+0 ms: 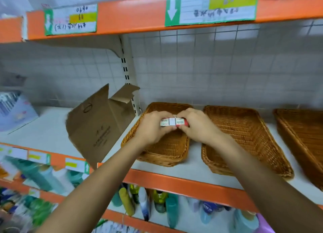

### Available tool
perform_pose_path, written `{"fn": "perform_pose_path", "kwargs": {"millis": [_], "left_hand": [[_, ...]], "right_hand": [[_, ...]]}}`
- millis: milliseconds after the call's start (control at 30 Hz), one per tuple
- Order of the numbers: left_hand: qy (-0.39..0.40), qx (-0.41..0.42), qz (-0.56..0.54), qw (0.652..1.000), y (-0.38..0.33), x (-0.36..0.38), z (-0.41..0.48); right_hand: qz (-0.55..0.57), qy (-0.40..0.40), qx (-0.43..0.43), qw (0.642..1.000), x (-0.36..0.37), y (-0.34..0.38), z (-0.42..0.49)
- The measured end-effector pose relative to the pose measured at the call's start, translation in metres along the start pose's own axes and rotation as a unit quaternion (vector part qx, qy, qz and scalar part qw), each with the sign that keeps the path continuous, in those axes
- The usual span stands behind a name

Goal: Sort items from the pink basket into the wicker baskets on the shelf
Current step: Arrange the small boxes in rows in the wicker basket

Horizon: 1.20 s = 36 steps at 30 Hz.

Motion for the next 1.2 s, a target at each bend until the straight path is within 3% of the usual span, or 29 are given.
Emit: {"fn": "perform_pose_path", "kwargs": {"millis": [233, 500, 667, 867, 1100, 1200], "left_hand": [[0.062, -0.066, 0.054, 0.994, 0.043, 0.015, 0.028], [0.109, -0.065, 0.033, 0.991, 0.076, 0.026, 0.068], [0.082, -0.054, -0.020, 0.995, 0.088, 0.029, 0.080], [0.045, -0.065, -0.099, 0.992, 0.097, 0.039, 0.079], [0.017, -0.109, -0.109, 0.988, 0.107, 0.038, 0.076], [-0.003, -0.087, -0.125, 0.988, 0.107, 0.035, 0.076]], "right_hand": [[-0.070, -0.022, 0.067, 0.995, 0.017, -0.007, 0.038], [-0.094, 0.058, 0.167, 0.980, 0.048, -0.012, 0.085], [-0.101, 0.107, 0.205, 0.968, 0.069, -0.015, 0.093], [-0.123, 0.085, 0.210, 0.966, 0.078, -0.012, 0.091], [-0.141, 0.087, 0.195, 0.967, 0.082, -0.009, 0.085], [-0.145, 0.088, 0.196, 0.966, 0.085, -0.010, 0.085]]}}
Point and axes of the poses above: each hand's wrist, its own z-axis towards the middle knuckle, its own x-axis out of the palm, y = z × x, the point moved 4 cm from there along z, towards the middle knuckle, and after that the axes turned 1 degree about x, right-handed, at the moved point
